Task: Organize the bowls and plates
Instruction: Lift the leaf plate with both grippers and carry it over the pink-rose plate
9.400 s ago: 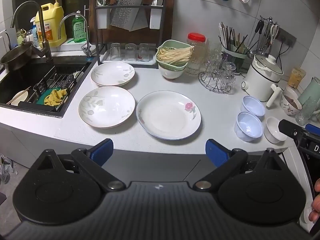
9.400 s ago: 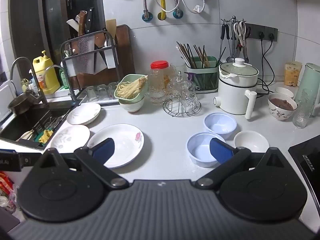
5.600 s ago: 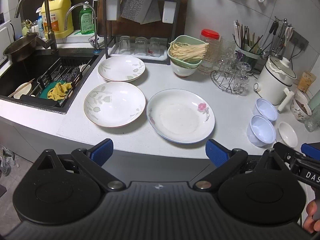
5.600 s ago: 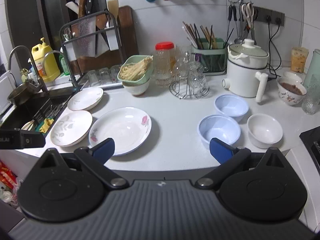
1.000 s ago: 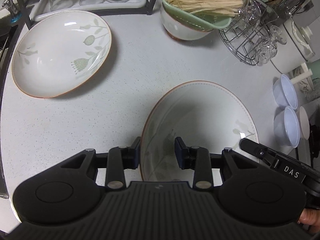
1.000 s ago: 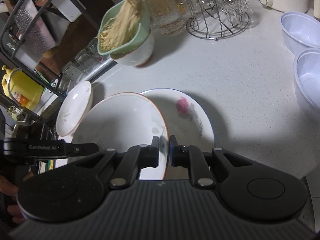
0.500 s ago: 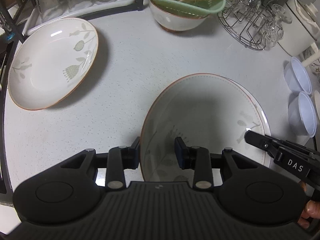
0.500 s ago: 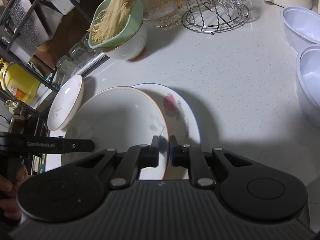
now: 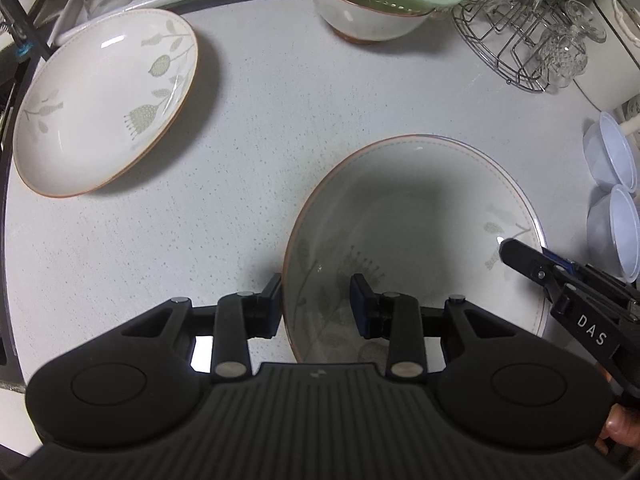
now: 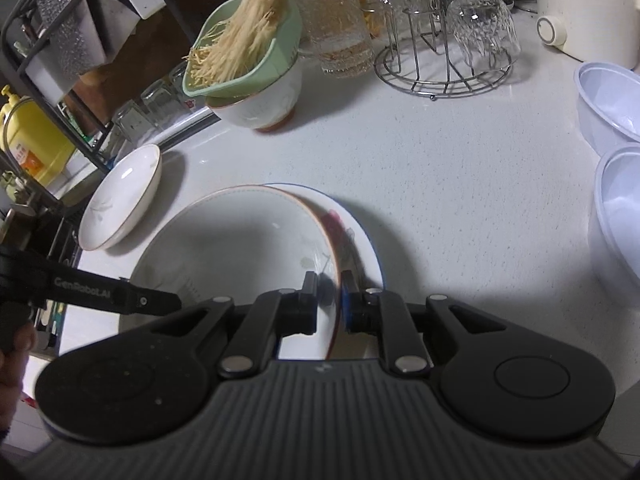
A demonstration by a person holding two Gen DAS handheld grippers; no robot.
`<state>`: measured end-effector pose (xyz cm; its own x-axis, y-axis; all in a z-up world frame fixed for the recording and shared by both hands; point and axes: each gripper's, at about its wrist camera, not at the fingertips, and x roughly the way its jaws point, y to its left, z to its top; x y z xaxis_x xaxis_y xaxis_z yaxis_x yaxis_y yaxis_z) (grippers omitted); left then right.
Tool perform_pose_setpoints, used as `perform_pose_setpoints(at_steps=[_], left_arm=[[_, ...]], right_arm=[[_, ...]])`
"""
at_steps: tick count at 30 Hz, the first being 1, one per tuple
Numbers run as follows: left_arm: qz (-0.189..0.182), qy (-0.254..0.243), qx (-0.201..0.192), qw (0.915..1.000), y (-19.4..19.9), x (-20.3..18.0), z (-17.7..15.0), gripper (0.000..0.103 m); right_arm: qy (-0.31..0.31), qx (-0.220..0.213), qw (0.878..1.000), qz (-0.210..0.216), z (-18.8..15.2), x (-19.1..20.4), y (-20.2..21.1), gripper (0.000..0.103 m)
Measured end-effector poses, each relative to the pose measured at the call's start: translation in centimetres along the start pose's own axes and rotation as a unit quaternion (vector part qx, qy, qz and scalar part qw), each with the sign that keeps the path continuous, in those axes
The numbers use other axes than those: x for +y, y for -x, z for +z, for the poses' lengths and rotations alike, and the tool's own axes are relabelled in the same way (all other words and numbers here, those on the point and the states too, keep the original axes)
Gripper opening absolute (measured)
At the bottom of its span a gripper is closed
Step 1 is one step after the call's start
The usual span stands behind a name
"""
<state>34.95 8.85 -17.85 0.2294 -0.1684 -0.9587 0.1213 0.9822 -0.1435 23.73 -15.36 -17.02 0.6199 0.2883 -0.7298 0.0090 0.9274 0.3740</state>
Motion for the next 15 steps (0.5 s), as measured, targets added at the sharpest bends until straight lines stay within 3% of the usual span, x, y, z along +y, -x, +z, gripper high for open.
perform_pose_setpoints(at_steps=[5, 15], left_arm=[[-0.003, 0.017, -0.004, 0.9998, 0.6, 0.3, 0.0, 0.039], [-0.012, 0.039, -0.038, 0.9984, 3.3, 0.5, -0.9, 0.039]], right_arm=[[-0.017, -0.007, 1.0, 0.007, 0.1, -0.6, 0.3, 0.015], [0.041, -0.046, 0.997, -0.039, 0.1, 1.5, 1.6, 0.015]])
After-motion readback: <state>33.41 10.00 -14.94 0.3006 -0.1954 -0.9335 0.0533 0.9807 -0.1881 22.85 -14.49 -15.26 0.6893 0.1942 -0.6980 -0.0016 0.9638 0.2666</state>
